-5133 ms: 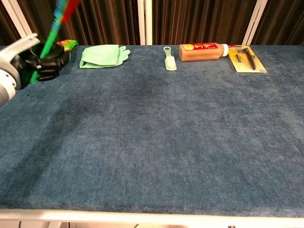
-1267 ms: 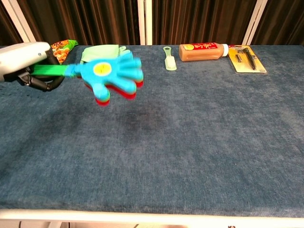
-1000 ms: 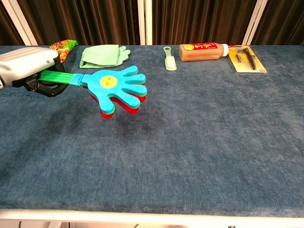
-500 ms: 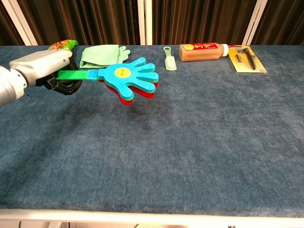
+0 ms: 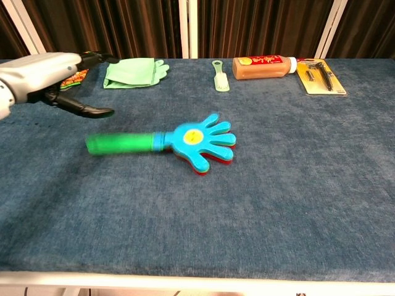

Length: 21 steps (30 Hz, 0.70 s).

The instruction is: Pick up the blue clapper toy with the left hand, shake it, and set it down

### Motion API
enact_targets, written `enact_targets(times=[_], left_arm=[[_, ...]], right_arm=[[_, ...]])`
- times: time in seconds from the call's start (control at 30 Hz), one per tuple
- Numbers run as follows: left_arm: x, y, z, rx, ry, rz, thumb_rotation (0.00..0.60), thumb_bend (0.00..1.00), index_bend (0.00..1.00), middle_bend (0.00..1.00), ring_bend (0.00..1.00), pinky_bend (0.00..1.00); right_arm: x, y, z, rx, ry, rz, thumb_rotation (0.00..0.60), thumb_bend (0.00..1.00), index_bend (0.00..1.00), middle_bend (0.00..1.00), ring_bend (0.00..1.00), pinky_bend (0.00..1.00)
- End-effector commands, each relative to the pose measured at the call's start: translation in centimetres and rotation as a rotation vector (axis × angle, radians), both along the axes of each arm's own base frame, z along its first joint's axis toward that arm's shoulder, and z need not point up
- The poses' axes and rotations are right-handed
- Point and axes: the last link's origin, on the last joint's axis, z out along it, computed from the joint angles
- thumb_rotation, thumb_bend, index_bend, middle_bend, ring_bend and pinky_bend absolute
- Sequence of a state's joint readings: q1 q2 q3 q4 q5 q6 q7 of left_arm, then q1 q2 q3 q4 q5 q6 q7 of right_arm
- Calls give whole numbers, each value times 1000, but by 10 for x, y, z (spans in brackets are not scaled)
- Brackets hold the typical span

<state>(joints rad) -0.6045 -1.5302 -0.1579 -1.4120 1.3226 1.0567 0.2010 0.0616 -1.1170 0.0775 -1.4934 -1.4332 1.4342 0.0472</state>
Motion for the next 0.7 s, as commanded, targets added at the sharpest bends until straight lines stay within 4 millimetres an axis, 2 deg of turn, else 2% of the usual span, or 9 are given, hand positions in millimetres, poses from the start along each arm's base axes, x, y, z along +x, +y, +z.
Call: enact_targets(times=[0.03,0.17,0.43,0.7], left_arm=[[-15,-12,12,15,39,24,342,136,0,0,0,0],[-36,-25,31,80,70,23,421,137,0,0,0,0],[-99,-73,73,160,108,62,421,153,0,0,0,0],[-129,-112,100,237,206,115,425,153,0,0,0,0]], right_arm=[[1,0,0,-2,0,4,600,307,0,0,0,0],[3,0,-1,-5,-1,7,600,306,0,0,0,0],[7,5,-2,-16,-16,29,600,306,0,0,0,0],[8,10,-9,-15,-25,35,600,305,0,0,0,0]])
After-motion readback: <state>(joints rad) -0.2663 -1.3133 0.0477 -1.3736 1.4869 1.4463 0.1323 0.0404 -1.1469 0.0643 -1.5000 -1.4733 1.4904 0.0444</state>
